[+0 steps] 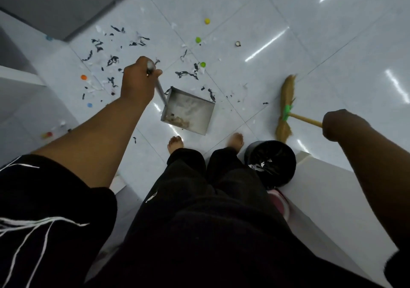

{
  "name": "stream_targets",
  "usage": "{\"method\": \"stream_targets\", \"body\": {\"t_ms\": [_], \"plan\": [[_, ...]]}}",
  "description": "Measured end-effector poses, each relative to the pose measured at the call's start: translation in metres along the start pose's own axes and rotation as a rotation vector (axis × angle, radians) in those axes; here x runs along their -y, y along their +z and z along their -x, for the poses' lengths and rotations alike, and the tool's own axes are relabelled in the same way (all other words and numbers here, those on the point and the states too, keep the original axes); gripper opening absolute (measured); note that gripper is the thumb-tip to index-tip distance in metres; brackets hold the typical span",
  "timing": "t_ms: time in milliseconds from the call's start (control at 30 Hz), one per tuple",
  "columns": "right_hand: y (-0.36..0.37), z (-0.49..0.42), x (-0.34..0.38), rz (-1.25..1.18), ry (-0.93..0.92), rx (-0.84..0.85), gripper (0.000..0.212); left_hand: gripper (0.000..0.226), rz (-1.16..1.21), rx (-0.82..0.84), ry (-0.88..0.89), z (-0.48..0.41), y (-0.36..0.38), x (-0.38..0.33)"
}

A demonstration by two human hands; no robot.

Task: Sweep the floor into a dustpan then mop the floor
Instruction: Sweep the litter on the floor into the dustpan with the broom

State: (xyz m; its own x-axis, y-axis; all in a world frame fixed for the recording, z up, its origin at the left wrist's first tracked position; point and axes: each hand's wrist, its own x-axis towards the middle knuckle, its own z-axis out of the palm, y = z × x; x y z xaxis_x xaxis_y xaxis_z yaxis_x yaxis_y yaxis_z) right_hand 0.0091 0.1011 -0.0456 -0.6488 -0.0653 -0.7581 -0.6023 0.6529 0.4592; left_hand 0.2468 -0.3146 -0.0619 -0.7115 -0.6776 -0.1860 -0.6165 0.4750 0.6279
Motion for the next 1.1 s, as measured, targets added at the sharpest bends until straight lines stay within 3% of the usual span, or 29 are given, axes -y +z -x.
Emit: {"method": "stream_targets", "body": {"t_ms": [233, 500, 700, 1100], "plan": [[-0.029, -0.016, 0.093, -0.065, -0.146, -0.029, 0.009, 0.021, -0.030, -0.109, -0.034, 0.012, -0.027, 0.031], [-0.083, -0.017, 0.176, -0.013, -0.331, -0.144, 0.028, 0.022, 0.002, -0.229, -0.114, 0.027, -0.069, 0.070], [-0.117, 0.000, 0.224, -0.005, -0.442, -0.183, 0.030, 0.021, -0.027, -0.326, -0.143, 0.037, -0.100, 0.096], [-0.144, 0.072, 0.198, 0.066, -0.404, -0.245, 0.019, 0.023, 0.007, -0.432, -0.281, 0.055, -0.153, 0.122]]}}
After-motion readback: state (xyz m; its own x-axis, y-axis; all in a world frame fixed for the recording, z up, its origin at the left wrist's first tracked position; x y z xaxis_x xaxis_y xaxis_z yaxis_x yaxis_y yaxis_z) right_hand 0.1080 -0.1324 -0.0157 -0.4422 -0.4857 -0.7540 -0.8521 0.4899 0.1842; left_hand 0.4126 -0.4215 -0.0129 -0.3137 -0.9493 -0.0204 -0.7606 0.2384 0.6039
